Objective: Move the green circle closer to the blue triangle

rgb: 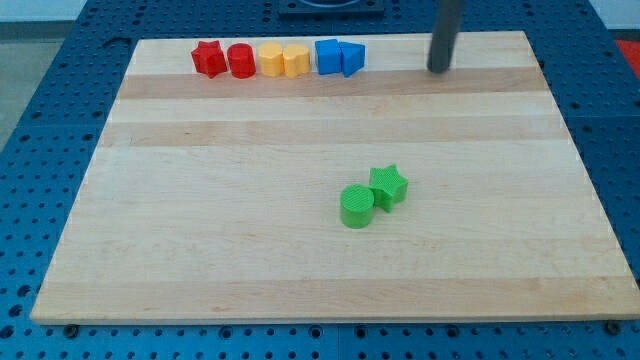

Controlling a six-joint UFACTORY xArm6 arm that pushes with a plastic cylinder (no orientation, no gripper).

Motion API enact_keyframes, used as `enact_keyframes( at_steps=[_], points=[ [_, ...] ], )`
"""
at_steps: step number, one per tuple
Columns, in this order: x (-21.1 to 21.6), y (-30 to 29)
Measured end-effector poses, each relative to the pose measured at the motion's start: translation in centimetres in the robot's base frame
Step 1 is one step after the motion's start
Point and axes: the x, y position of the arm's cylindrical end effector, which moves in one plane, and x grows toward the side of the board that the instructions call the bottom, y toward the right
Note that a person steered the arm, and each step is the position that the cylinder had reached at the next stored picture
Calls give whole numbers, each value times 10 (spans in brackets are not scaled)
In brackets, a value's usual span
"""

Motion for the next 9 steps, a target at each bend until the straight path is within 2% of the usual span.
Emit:
enact_keyframes(
  at_steps=[1, 3, 4, 6, 9],
  points=[
    [77, 0],
    [204, -4],
    [245, -41],
    [246, -152],
    [195, -123]
  ],
)
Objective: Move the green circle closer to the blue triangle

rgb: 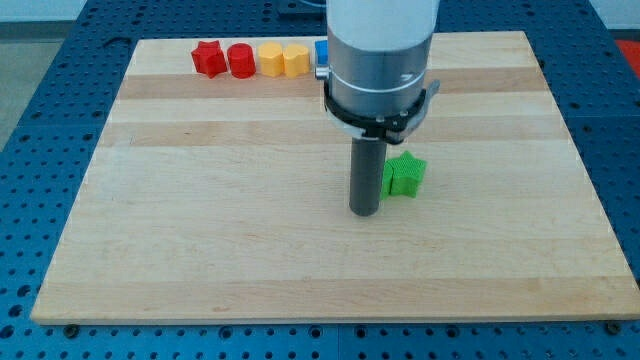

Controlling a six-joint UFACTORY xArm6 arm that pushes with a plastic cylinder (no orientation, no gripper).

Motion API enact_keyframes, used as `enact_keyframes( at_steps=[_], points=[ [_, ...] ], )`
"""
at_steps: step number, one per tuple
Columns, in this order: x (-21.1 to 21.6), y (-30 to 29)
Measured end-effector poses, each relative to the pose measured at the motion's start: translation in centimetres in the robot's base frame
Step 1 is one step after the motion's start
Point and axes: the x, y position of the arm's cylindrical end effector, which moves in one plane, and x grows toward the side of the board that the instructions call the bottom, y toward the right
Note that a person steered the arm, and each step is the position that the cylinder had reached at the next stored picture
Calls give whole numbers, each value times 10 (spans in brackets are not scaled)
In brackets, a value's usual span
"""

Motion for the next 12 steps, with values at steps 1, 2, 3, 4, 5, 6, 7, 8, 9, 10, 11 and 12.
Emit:
enact_keyframes(
  at_steps=[1, 2, 3, 4, 5, 6, 7, 8, 9, 10, 11, 12],
  points=[
    [-25, 5],
    [-42, 10],
    [-35, 6],
    [-43, 13],
    [-77, 22],
    [-108, 29],
    [-114, 29],
    [-112, 29],
    [-135, 45],
    [-163, 59],
    [-163, 54],
    [-143, 50]
  ],
)
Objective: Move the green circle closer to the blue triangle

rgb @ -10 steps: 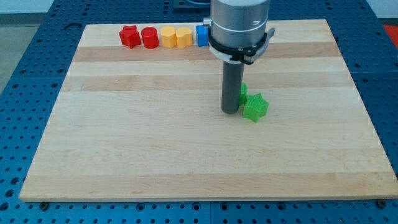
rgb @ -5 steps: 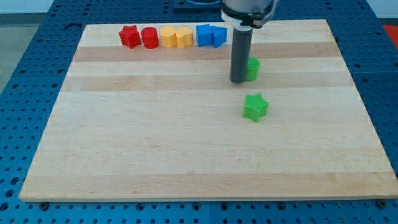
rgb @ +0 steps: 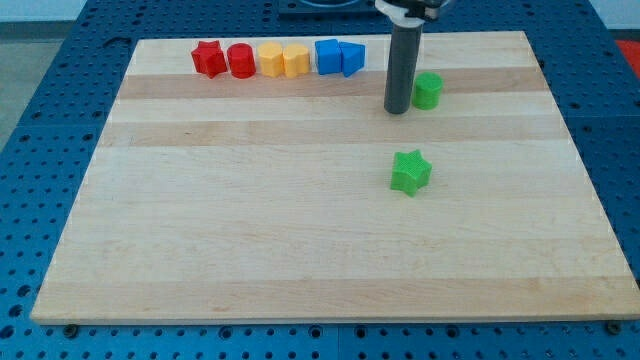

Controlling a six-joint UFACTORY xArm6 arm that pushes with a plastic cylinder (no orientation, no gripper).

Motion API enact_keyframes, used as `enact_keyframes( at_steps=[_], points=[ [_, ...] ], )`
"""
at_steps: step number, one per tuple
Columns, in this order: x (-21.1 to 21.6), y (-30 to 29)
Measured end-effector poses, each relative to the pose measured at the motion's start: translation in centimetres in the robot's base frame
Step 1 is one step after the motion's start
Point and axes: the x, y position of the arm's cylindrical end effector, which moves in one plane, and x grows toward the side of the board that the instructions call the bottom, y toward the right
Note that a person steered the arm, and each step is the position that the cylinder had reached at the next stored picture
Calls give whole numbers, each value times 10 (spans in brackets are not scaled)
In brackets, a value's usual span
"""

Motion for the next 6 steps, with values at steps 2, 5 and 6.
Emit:
enact_keyframes(
  at_steps=[2, 5, 6],
  points=[
    [-2, 36],
    [-58, 40],
    [-47, 50]
  ],
)
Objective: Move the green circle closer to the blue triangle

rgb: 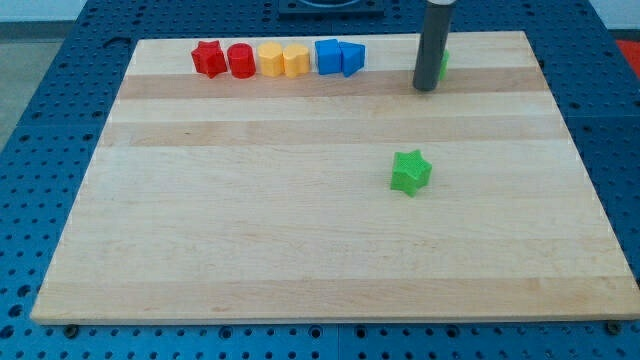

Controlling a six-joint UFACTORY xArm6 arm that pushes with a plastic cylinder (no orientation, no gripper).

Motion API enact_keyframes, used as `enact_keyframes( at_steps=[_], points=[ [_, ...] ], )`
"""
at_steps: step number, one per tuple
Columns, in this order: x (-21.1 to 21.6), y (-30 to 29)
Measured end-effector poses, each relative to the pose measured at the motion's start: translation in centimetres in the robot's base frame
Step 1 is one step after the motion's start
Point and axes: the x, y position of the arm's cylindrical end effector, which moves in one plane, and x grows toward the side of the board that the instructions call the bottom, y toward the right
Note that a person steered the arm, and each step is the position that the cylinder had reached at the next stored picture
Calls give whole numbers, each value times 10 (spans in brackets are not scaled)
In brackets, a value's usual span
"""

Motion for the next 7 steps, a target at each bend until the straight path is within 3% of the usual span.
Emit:
enact_keyframes(
  at_steps=[2, 4, 7],
  points=[
    [-23, 38],
    [-30, 8],
    [-63, 50]
  ],
)
